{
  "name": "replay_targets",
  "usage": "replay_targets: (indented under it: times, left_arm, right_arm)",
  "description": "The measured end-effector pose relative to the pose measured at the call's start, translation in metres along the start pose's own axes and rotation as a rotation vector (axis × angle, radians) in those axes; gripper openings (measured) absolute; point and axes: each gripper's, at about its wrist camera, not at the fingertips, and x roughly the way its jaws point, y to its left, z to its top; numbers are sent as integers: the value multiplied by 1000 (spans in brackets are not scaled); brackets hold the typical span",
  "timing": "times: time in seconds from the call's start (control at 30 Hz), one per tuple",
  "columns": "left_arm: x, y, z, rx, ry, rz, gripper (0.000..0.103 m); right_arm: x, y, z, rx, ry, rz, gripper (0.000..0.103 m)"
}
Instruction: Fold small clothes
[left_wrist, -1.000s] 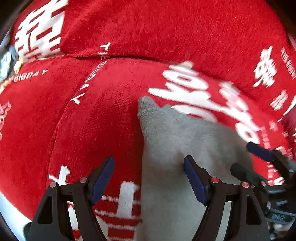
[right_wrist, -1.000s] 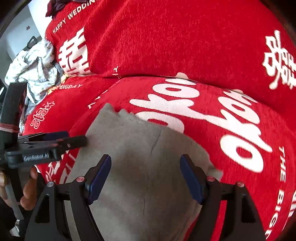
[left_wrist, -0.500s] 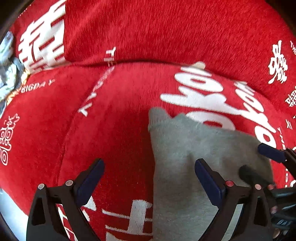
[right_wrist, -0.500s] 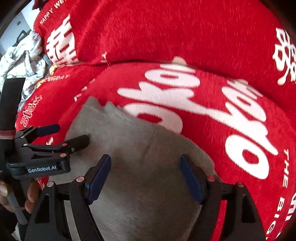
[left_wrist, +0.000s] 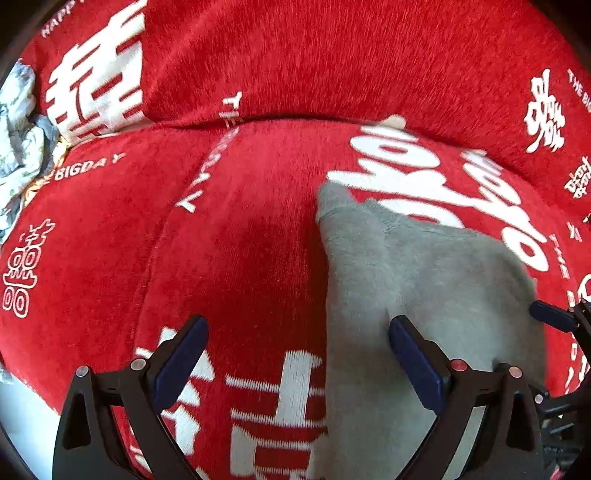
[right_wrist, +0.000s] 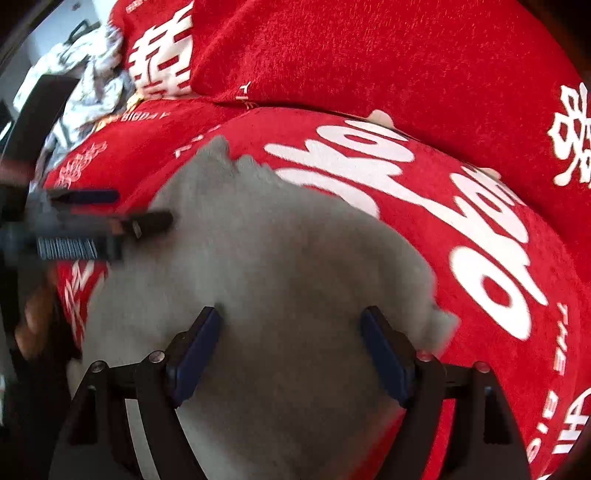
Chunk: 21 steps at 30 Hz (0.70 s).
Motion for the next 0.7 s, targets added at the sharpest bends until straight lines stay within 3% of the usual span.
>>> replay_targets:
  times: [0.07, 0.13, 0.23, 0.37, 0.43, 0.53, 0.7]
  left_arm:
    - [-19, -1, -5, 14, -39, -51, 99]
    - [-36, -4, -13, 40, -75, -107, 99]
    - [-42, -14, -31, 120, -74, -125, 99]
    - [-29, -15, -56, 176, -24, -87, 99]
    - [-17, -12, -67, 185, 10, -53, 100]
    - [-15, -3, -74, 133, 12, -98, 100]
    - [-25, -12, -75, 150, -4, -67, 99]
  right_arm:
    - [-19, 4, -8, -41, -15, -41, 82]
    - [-41, 16, -12, -101, -79, 31, 82]
    - [-50, 43, -14, -237, -113, 51, 82]
    - [-26, 71, -24, -399, -46, 65, 82]
    - [-8, 71, -38, -454, 15, 24, 81]
    - [-16, 51, -52, -417, -34, 49, 81]
    - [-30, 45, -71, -405, -20, -14, 82]
